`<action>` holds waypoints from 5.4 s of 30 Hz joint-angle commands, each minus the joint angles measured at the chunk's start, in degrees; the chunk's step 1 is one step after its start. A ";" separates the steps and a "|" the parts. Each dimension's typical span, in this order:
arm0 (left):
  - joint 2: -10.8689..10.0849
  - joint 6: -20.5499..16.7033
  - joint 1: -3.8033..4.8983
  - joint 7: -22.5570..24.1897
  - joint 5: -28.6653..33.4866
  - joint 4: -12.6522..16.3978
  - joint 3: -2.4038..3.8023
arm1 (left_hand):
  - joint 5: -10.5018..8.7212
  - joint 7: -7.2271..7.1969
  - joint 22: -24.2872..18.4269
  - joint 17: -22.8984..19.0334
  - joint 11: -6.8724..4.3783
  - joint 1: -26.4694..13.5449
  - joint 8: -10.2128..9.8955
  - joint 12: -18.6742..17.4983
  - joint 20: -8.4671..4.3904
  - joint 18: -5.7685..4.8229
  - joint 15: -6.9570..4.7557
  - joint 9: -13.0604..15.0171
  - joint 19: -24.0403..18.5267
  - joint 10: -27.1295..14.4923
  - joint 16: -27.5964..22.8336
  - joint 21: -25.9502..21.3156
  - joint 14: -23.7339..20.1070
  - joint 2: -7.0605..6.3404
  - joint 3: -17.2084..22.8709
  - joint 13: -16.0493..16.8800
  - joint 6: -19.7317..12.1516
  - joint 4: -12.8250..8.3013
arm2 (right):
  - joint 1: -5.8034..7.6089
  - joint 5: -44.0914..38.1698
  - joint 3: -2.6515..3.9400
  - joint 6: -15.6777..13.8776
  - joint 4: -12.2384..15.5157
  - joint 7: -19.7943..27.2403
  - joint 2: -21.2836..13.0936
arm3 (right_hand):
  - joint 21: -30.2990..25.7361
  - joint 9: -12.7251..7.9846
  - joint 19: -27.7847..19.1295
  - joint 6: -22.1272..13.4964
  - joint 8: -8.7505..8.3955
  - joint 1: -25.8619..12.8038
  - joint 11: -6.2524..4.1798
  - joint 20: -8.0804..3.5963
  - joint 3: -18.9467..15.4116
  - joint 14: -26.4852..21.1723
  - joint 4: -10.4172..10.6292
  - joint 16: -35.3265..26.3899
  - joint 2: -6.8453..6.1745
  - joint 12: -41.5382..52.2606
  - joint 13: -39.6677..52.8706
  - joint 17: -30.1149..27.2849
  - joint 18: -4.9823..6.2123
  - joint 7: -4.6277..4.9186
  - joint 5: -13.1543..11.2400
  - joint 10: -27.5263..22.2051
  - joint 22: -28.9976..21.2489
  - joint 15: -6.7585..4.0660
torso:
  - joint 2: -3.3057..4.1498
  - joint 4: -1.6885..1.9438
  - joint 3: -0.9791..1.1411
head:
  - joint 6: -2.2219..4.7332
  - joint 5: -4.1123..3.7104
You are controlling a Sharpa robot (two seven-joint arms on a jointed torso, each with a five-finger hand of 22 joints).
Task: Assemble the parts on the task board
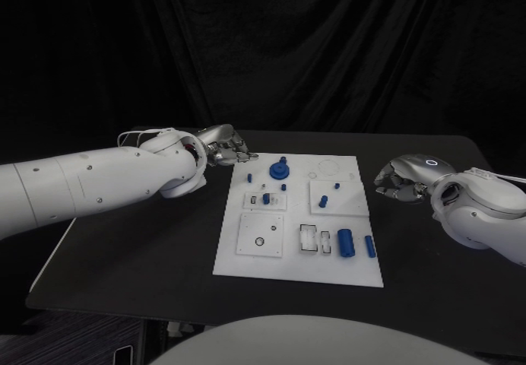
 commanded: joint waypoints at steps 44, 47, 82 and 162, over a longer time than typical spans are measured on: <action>14.42 29.20 2.45 -18.55 13.51 -11.87 0.00 | 2.81 0.20 10.68 15.06 0.24 -3.69 -4.89 0.21 0.32 -0.58 0.25 -11.30 1.12 5.85 0.15 0.67 5.96 1.08 -3.84 15.02 5.09 0.78 | -0.10 -0.22 0.03 -9.35 1.20 4.72 -0.59 | 1.24 -0.11 0.61 1.09 0.05 -0.66 -0.13 0.01 -0.26 0.82 1.28 0.65 -1.75 0.52 0.75 0.45 0.06 -0.31 -1.41 0.76 6.35 -0.44 | 0.03 -0.08 0.01 | 0.01 -0.45; 14.62 28.86 2.36 -18.84 11.18 -11.94 0.00 | 3.12 0.23 10.88 15.06 0.24 -3.91 -4.97 0.21 0.27 -0.73 0.21 -11.40 1.50 5.85 0.15 1.33 5.96 1.04 -3.94 15.02 4.97 0.83 | -0.11 -0.22 0.03 -9.61 1.31 5.09 -0.60 | 1.35 -0.11 0.64 1.13 0.06 -0.65 -0.13 0.00 -0.25 0.83 1.29 0.69 -1.76 0.58 0.83 0.48 0.04 -0.33 -1.34 0.83 6.37 -0.44 | 0.06 -0.10 -0.01 | 0.01 -0.58; 16.99 30.45 1.11 -19.75 8.11 -14.51 -0.01 | 5.14 0.10 10.86 15.06 0.13 -3.78 -5.08 0.21 0.13 -0.72 0.11 -11.85 1.58 5.85 0.15 1.26 5.96 1.43 -3.39 15.02 4.96 0.16 | -0.13 -0.22 0.03 -9.43 1.08 6.03 -0.30 | 1.59 -0.06 0.81 1.56 0.23 -0.35 -0.13 -0.03 -0.08 0.93 1.19 0.77 -1.87 0.67 0.89 0.51 -0.01 -0.44 -0.62 0.98 6.47 -0.46 | 0.08 -0.16 0.07 | 0.01 -0.60; 16.85 28.65 -1.33 -16.98 8.14 -13.01 -0.01 | 20.68 -0.54 9.98 15.06 -0.49 -5.44 -3.13 0.21 -0.38 -0.06 -0.40 -11.51 -0.06 5.85 0.15 -2.22 5.96 -4.55 19.04 15.02 4.85 -9.53 | -0.21 -0.22 0.03 -6.60 -0.03 3.27 0.77 | 0.72 -0.07 0.70 1.84 0.28 0.26 0.04 -0.01 0.57 0.84 0.97 0.26 -1.41 0.29 0.34 0.13 0.09 -0.40 0.33 0.71 6.33 -0.37 | -0.03 -0.05 0.04 | 0.01 -0.51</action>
